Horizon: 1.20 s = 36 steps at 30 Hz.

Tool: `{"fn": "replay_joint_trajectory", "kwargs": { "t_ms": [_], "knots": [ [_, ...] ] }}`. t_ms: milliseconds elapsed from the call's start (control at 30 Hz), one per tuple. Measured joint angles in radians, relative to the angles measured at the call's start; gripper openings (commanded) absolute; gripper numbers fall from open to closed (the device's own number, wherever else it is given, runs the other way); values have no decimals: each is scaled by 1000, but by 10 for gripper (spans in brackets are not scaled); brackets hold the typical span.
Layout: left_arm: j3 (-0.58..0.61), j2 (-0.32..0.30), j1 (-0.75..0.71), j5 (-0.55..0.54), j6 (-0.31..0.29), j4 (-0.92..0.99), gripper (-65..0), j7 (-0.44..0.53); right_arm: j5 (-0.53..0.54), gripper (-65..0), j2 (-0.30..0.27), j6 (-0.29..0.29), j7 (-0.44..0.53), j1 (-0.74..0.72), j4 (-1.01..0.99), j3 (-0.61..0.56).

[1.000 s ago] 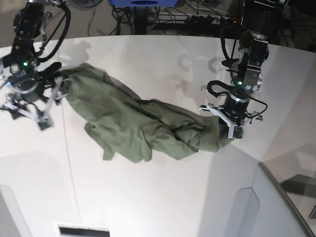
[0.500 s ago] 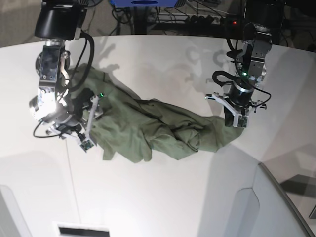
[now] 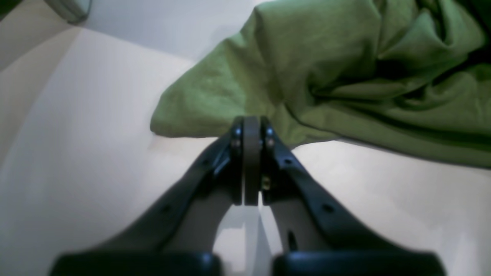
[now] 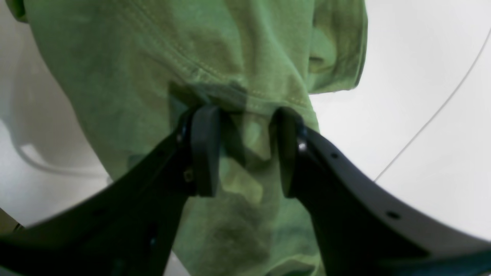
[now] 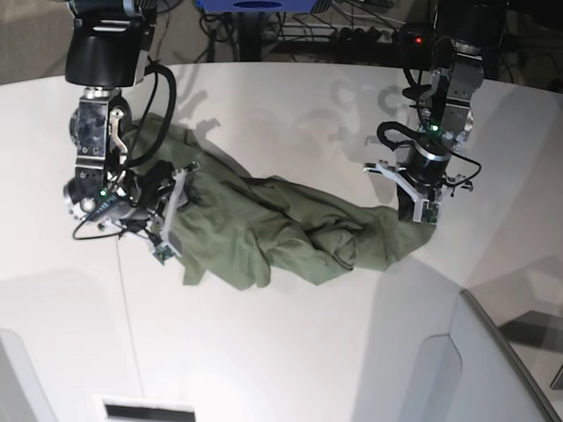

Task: Layout the t-shirt on the table in an organized manner, then fold the t-shirt properly
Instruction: 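Regrasp the shirt with the right gripper and grasp its middle with the left gripper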

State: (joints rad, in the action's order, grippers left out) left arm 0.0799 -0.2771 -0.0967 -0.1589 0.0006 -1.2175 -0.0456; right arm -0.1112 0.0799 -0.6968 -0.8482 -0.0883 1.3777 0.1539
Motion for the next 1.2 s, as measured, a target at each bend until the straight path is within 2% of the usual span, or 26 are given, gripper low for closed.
{"fn": "replay_joint_trajectory", "kwargs": {
  "t_ms": [33,67,100,167,333,533,633,933,1033,1133,1200],
  "knots": [
    [0,0,0,0,0,0,-650,0,0,-531,0,0,3,0,0,0],
    [0,0,-1,0,0,0,-650,0,0,-629,0,0,3,0,0,0],
    [0,0,-1,0,0,0,-650,0,1,-650,-1,0,2,0,0,0],
    [0,0,-1,0,0,0,-650,0,0,-629,-3,0,2,0,4,0],
    [1,-9,-1,0,0,0,-650,-2,0,-650,-3,0,-23,29,168,0],
    [0,-34,-1,0,1,0,-650,-1,-2,-650,-44,0,-229,87,502,0],
    [0,-38,0,0,0,0,-650,0,2,-650,-47,0,-260,137,604,-1],
    [13,-31,-6,-6,0,-55,-650,-13,6,-650,-83,-3,-266,135,616,-3],
    [13,7,-3,-8,7,-148,-619,-11,8,-650,-82,-3,-260,120,617,-3],
    [45,58,21,0,2,-210,-629,-5,7,-650,-83,-3,-261,123,616,-3],
    [111,58,56,0,-6,-223,-650,-6,7,-650,-84,-3,-263,124,616,-3]
  ]
}}
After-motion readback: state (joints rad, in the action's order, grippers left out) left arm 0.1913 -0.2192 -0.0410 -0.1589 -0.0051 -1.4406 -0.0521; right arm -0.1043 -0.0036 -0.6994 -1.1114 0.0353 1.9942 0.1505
